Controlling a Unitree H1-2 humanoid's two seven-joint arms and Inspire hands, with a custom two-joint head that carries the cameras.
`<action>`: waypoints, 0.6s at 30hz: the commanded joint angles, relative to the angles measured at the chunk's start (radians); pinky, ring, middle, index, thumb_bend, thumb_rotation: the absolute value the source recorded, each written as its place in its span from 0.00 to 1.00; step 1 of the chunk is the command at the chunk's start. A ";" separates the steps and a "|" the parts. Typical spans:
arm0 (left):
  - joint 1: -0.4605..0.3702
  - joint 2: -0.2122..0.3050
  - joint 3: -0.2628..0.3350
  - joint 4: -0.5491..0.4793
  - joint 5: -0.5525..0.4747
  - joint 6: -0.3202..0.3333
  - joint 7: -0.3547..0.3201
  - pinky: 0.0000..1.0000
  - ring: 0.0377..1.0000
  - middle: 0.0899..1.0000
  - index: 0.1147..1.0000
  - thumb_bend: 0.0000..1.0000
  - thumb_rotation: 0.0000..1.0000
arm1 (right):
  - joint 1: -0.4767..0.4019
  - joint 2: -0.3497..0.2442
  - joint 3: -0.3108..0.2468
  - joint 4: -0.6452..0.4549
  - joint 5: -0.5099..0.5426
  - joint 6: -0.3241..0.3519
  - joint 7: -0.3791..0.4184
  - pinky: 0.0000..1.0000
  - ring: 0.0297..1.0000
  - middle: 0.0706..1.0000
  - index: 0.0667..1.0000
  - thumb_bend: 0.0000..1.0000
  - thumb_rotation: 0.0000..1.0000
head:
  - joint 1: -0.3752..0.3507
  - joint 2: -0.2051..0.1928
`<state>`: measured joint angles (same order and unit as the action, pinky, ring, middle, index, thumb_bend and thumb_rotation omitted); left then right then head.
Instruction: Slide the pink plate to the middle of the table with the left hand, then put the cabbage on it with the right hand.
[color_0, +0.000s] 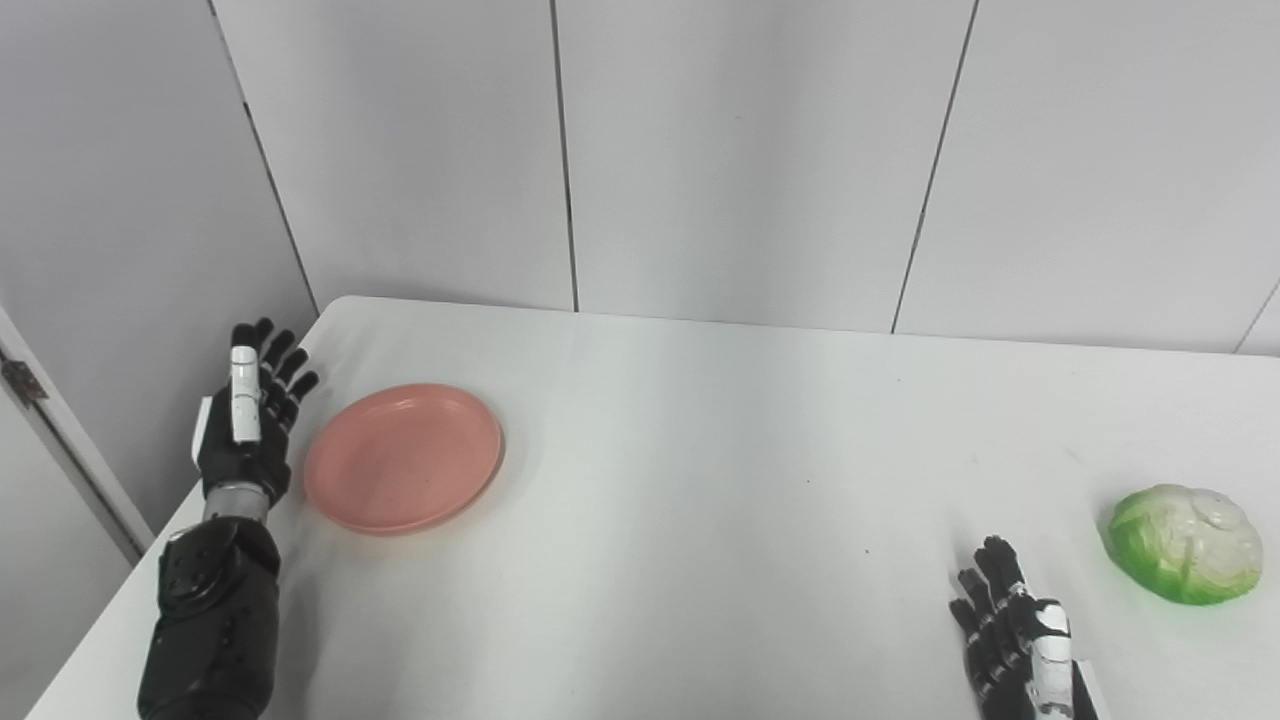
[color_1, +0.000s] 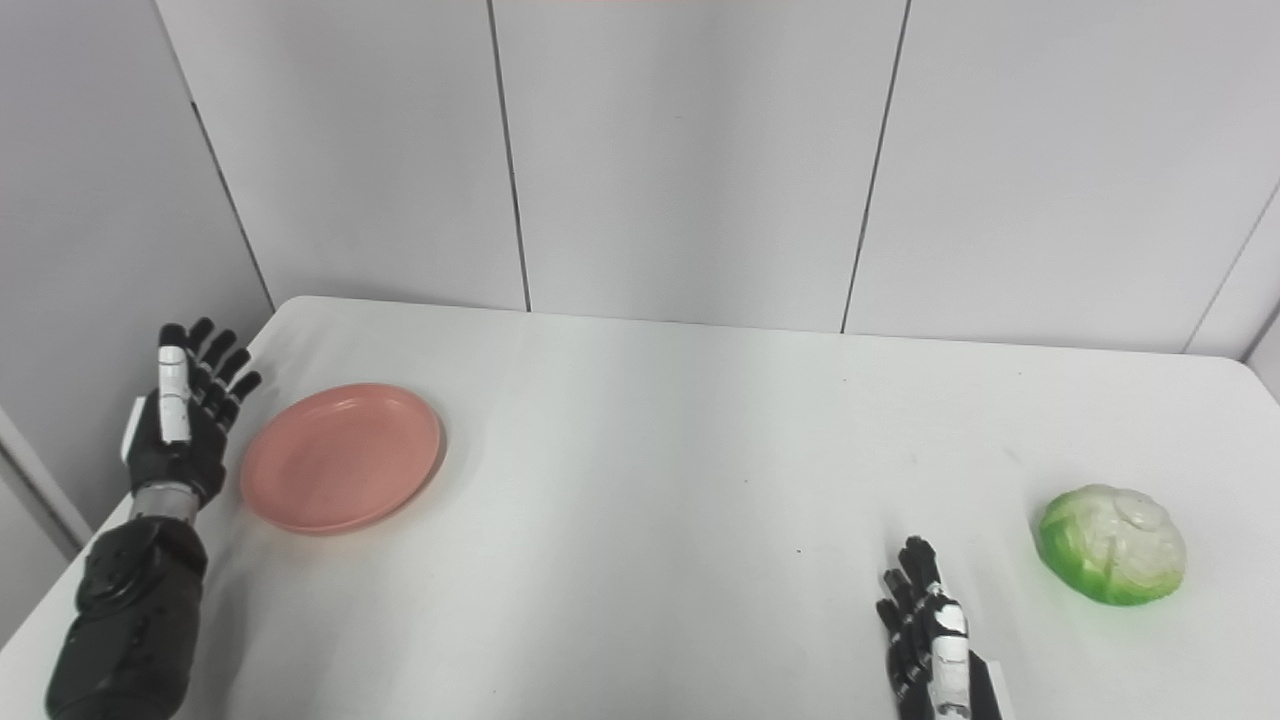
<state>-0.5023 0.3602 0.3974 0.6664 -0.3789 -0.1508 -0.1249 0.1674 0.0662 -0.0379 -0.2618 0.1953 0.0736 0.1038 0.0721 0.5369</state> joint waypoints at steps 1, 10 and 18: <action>-0.052 0.024 -0.002 0.019 -0.007 -0.053 -0.024 0.90 0.92 0.89 0.90 0.97 0.83 | 0.134 -0.018 0.006 -0.037 0.006 0.020 0.002 1.00 0.99 1.00 0.96 0.80 1.00 | 0.000 0.001; -0.043 0.017 -0.023 0.101 0.008 -0.089 -0.031 0.88 0.92 0.91 0.92 0.88 0.83 | 0.136 -0.010 0.010 -0.043 -0.001 0.026 -0.007 1.00 0.99 1.00 0.95 0.79 1.00 | -0.006 0.004; -0.050 0.013 -0.034 0.139 0.014 -0.104 -0.003 0.89 0.92 0.90 0.93 0.88 0.80 | 0.135 -0.010 0.012 -0.044 -0.006 0.028 -0.011 1.00 0.98 0.99 0.94 0.80 1.00 | -0.009 0.010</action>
<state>-0.5121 0.3598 0.3635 0.7914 -0.3641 -0.2475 -0.1318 0.1674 0.0673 -0.0347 -0.2695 0.1907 0.0870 0.0952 0.0614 0.5460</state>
